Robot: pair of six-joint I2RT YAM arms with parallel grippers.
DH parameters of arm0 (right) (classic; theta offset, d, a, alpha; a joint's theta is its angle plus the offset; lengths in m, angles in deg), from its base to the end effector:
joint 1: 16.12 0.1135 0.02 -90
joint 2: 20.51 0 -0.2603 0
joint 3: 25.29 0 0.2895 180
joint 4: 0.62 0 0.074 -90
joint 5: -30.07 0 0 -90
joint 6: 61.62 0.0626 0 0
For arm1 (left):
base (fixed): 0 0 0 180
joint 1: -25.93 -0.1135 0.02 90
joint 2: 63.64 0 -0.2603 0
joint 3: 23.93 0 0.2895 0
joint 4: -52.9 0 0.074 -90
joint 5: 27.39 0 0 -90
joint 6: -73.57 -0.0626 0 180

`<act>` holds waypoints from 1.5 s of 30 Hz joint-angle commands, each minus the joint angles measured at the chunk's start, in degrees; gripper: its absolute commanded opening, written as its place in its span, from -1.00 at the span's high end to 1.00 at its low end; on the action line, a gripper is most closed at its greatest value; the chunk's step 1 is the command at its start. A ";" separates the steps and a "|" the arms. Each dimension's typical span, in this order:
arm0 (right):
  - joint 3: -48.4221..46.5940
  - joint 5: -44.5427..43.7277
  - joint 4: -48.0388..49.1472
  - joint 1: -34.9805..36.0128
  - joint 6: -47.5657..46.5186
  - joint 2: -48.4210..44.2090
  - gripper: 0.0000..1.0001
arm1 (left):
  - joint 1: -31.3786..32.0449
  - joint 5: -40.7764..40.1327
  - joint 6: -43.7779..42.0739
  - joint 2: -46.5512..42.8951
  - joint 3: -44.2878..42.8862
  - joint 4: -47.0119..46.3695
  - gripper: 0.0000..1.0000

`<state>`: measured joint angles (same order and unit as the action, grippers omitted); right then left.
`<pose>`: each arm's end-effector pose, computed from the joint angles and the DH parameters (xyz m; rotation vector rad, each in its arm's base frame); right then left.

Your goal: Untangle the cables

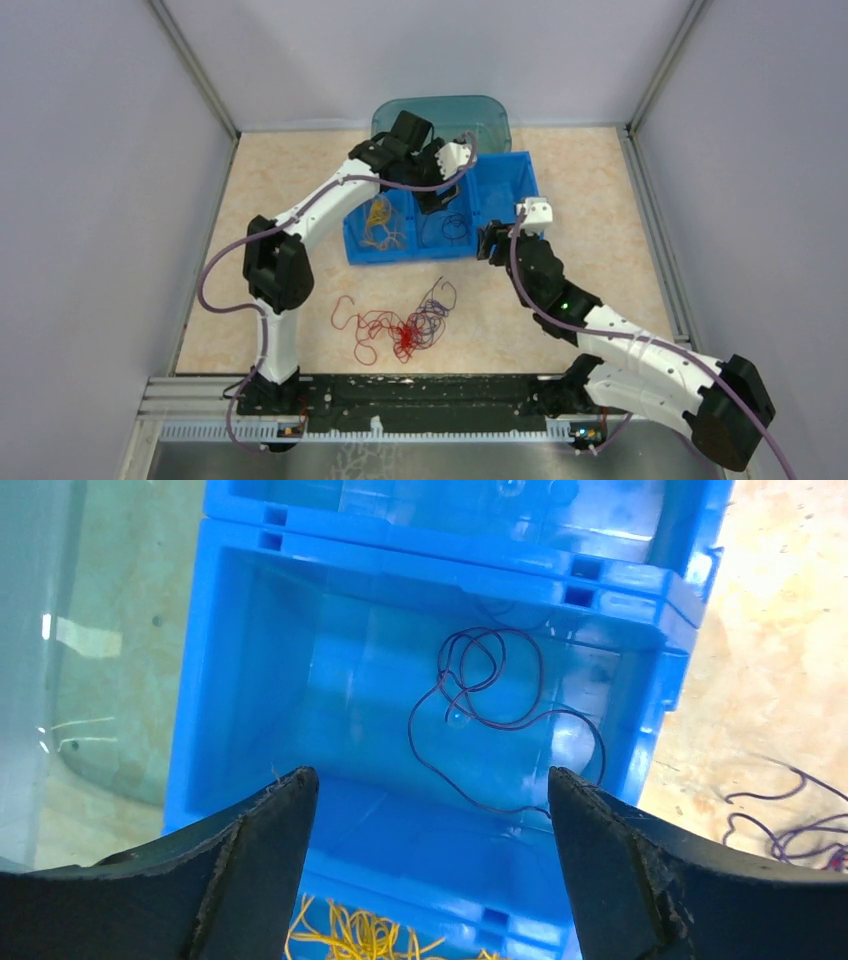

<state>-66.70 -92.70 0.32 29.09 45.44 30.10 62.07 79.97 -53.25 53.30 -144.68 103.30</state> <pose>0.2114 0.1648 0.2502 0.0059 1.7023 0.3229 0.4079 -0.3210 0.2676 1.5187 1.8127 -0.3548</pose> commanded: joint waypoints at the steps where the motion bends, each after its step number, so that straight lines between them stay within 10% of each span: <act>1: -5.22 9.51 -4.36 -0.28 1.90 3.10 -0.22 | -1.17 3.96 1.03 -7.92 -0.98 2.79 -0.82; 17: 0.10 40.64 7.85 -0.07 14.93 20.00 -0.14 | -4.34 16.12 0.69 -40.98 33.44 -4.67 -0.89; 29: -9.28 25.51 0.27 7.62 14.13 34.99 0.39 | -4.41 16.88 2.26 -48.60 41.50 -6.73 -0.87; 34: -8.10 20.91 3.27 8.64 11.89 30.29 1.00 | -4.41 16.92 1.91 -51.34 44.59 -7.83 -0.87; 45: -12.69 37.49 3.36 8.58 3.63 11.60 1.00 | -4.40 25.18 12.51 -61.49 56.81 -23.64 -0.88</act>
<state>-76.08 -62.72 -0.18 37.11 52.76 48.05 57.90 99.14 -45.73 -5.69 -90.13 87.58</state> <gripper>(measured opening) 0.011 0.940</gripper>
